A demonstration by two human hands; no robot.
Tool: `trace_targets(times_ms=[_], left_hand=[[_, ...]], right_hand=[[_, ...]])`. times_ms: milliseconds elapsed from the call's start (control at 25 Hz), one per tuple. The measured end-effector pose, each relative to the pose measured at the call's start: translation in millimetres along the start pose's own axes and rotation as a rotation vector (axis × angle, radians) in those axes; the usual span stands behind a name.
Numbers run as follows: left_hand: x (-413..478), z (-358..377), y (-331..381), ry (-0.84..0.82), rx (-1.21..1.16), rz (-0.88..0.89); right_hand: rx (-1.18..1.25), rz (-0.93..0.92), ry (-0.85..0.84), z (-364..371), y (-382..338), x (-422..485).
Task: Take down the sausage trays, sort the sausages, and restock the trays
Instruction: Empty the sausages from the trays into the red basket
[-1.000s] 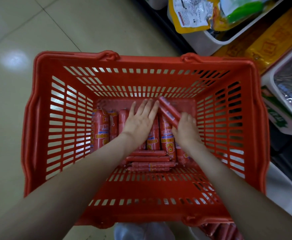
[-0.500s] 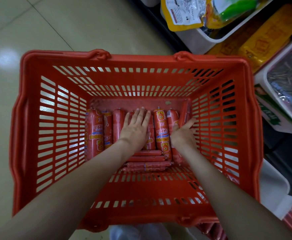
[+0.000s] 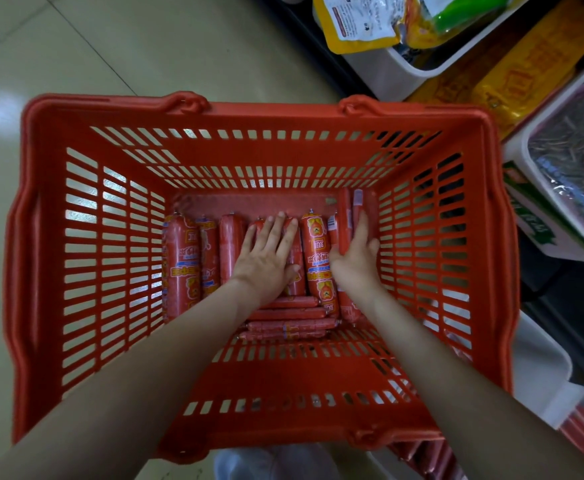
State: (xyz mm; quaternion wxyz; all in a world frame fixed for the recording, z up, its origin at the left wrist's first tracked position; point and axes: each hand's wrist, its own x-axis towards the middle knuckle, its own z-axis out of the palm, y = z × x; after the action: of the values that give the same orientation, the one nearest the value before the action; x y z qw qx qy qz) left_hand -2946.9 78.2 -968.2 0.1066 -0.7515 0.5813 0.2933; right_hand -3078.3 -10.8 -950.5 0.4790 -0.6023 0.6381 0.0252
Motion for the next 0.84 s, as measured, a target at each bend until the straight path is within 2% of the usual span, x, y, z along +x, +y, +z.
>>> trace_targets(times_ms=[120,240,440,640,720,840], left_hand=[[-3,-2,-5,0.065,-0.021,-0.026],[-3,-3,-9,0.064,-0.003,-0.026],[-2,-5,-6,0.072,-0.025,-0.013],[0,-6,6,0.045,-0.057,-0.003],[0,-8,15,0.035,-0.066,0.016],[2,-12,34,0.015,-0.037,0.061]], right_hand=[[-0.274,-0.177,-0.052,8,7,-10],[-0.551,-0.116,0.033,7,6,2],[-0.58,0.07,0.18,-1,5,13],[-0.506,0.171,0.149,-2,2,3],[-0.533,0.151,0.13,-5,-2,-7],[-0.654,0.009,0.089,-21,-3,-26]])
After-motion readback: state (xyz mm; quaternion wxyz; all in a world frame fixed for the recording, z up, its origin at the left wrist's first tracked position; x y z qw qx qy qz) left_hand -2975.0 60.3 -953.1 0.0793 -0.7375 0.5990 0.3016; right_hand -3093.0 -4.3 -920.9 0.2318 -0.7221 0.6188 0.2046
